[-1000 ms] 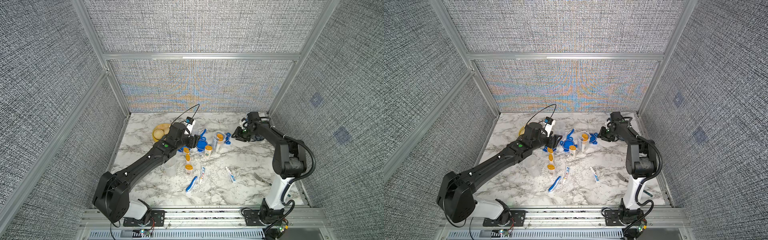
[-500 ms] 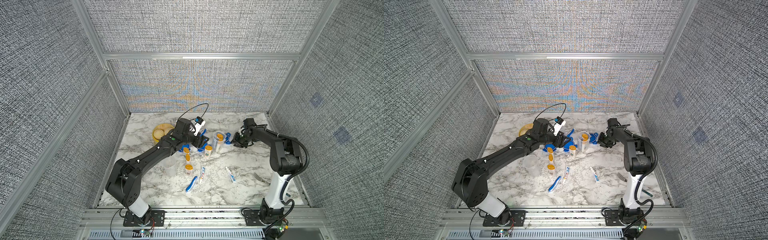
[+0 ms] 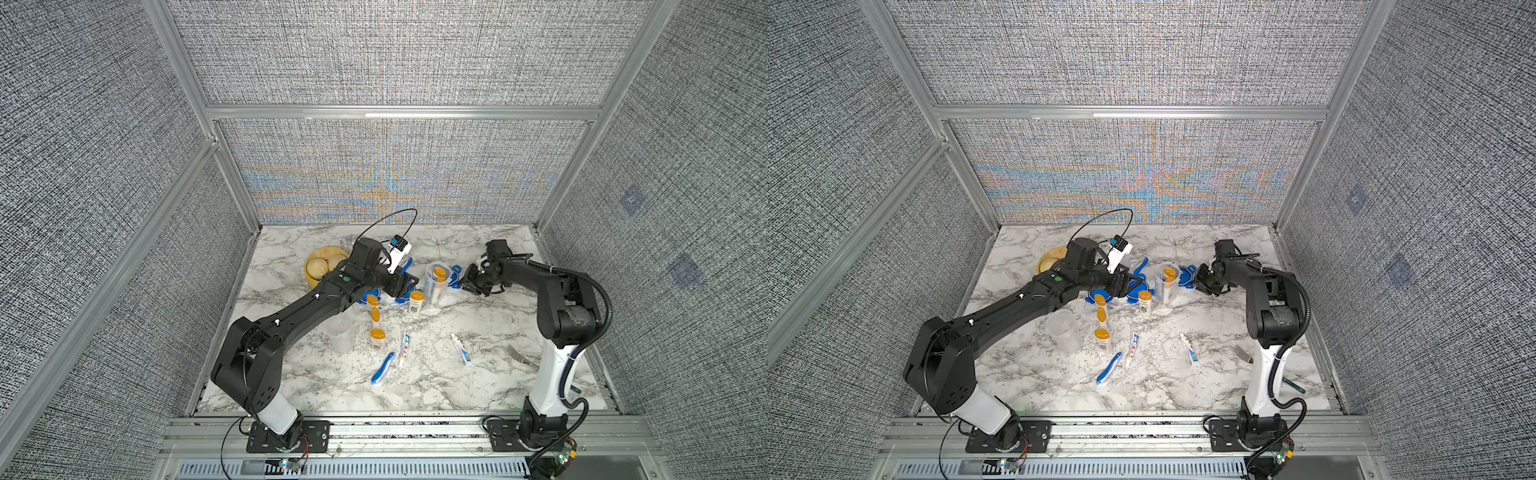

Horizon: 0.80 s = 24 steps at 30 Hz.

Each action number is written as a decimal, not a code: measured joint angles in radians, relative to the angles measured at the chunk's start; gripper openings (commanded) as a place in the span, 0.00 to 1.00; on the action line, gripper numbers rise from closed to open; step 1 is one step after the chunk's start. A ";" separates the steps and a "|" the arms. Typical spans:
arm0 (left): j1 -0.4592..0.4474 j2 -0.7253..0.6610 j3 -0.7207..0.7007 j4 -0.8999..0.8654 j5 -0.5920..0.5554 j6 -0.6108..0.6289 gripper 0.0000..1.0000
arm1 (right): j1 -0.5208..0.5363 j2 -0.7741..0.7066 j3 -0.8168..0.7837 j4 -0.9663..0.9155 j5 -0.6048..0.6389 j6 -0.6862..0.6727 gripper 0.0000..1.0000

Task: Pack away toiletry kits
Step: Pick up the lid from the center of the board.

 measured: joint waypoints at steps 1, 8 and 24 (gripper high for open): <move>0.000 0.000 -0.001 0.000 0.000 0.000 0.67 | 0.001 0.000 -0.009 0.018 -0.010 0.008 0.25; 0.000 0.000 -0.006 0.001 0.000 0.000 0.67 | 0.001 -0.015 -0.091 0.158 -0.040 0.090 0.12; 0.000 0.013 0.048 0.014 -0.012 0.015 0.68 | -0.039 -0.331 -0.301 0.282 0.040 0.143 0.00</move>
